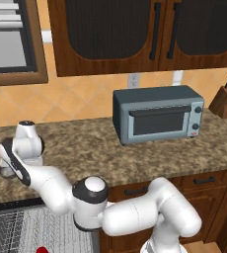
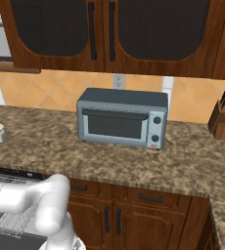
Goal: Pick up the cup and bowl from the counter, place them in the dishwasher, and close the dishwasher door.
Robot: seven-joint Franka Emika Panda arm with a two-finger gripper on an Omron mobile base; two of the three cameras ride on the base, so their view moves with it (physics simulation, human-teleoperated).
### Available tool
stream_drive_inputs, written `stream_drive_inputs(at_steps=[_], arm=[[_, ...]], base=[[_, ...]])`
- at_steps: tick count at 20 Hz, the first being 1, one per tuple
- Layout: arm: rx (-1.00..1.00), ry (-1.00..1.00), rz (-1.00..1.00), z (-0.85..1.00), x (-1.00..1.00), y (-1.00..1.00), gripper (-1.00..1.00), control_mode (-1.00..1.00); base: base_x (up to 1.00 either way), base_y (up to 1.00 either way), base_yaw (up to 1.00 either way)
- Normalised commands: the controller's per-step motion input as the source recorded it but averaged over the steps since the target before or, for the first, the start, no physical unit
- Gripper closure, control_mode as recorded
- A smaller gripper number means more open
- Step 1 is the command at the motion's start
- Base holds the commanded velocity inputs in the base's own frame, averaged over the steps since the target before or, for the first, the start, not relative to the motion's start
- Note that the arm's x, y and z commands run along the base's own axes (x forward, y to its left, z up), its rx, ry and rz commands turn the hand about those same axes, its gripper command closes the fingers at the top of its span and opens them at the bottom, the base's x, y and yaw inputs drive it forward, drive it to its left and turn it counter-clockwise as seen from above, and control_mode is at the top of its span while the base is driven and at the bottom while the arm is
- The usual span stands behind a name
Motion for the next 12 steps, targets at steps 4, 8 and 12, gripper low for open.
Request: stream_drive_inputs(at_steps=[4,8,12], arm=[[0.05,-0.1,0.0,0.0,-1.0,-0.59,1.0,-1.0],[0.02,-0.16,0.0,-0.06,-1.0,-0.66,1.0,-1.0],[0.02,-0.15,0.0,-0.07,-1.0,-0.64,1.0,-1.0]], base=[[0.0,0.0,0.0],[0.0,0.0,0.0],[0.0,0.0,0.0]])
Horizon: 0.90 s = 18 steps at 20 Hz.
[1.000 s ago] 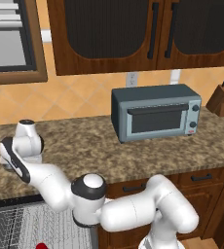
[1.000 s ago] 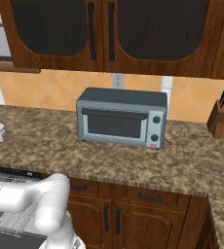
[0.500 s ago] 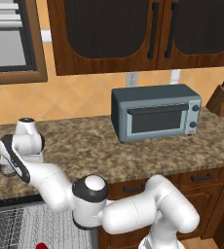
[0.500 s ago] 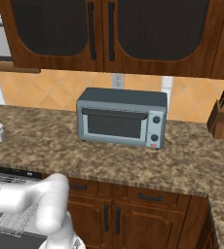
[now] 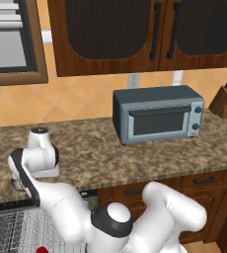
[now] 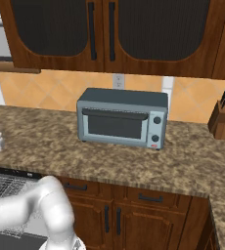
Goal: Pick up the cup and bowl from the counter, place them in the dishwasher, and close the dishwasher door.
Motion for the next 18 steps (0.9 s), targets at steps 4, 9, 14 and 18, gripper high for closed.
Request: stream_drive_inputs(at_steps=[4,9,14,18], arm=[[0.01,-0.13,0.0,-0.08,-1.0,-0.49,1.0,-1.0],[0.0,-0.1,0.0,-0.39,-0.86,-0.37,1.0,-1.0],[-0.01,-0.08,-0.02,-0.56,-0.42,-0.25,1.0,-1.0],[-0.03,-0.01,-0.13,-0.38,-0.04,-0.01,1.0,-1.0]], base=[[0.0,0.0,0.0],[0.0,0.0,0.0],[0.0,0.0,0.0],[0.0,0.0,0.0]])
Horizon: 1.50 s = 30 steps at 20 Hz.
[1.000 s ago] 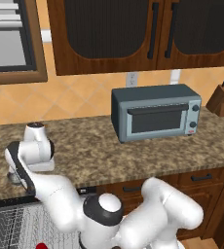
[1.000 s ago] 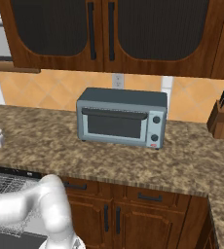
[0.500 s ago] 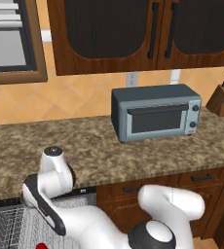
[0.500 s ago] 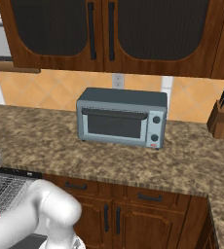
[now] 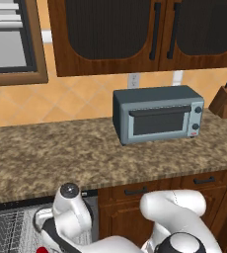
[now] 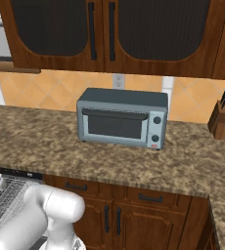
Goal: Pick up the cup and bowl from the counter, place them in the dishwasher, and close the dishwasher door.
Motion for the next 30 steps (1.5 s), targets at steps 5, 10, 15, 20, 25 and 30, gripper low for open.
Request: stream_drive_inputs(at_steps=[5,10,15,20,25,30], arm=[[-0.04,0.0,-0.19,-0.24,0.0,0.01,1.0,-1.0],[-0.02,0.01,-0.16,-0.12,0.19,0.2,1.0,-1.0],[-0.01,0.01,-0.06,-0.07,0.13,0.15,1.0,-1.0],[-0.04,0.03,-0.03,-0.42,0.11,0.0,1.0,-1.0],[-0.05,0.05,-0.03,-0.68,0.2,0.03,1.0,-1.0],[-0.01,0.03,0.0,-0.76,0.08,0.23,1.0,-1.0]], base=[[0.0,0.0,0.0],[0.0,0.0,0.0],[0.0,0.0,0.0],[0.0,0.0,0.0],[0.0,0.0,0.0],[0.0,0.0,0.0]])
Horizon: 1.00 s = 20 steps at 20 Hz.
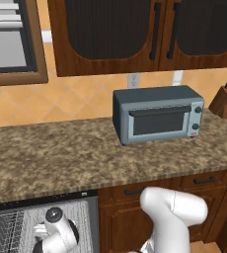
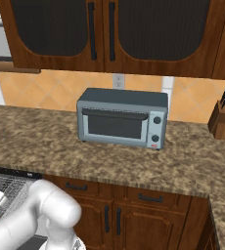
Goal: Pick up the cup and bowl from the counter, place them in the dishwasher, and close the dishwasher door.
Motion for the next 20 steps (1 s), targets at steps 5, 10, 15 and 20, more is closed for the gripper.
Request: stream_drive_inputs(at_steps=[5,10,15,20], arm=[[-0.05,0.05,0.0,-0.62,0.06,0.48,1.0,-1.0],[-0.08,0.03,-0.01,-0.64,0.26,0.29,1.0,-1.0],[-0.04,0.0,-0.07,-0.24,0.42,0.04,1.0,-1.0],[0.0,0.0,-0.03,-0.02,0.18,0.0,-1.0,-1.0]], base=[[0.0,0.0,0.0],[0.0,0.0,0.0],[0.0,0.0,0.0],[0.0,0.0,0.0]])
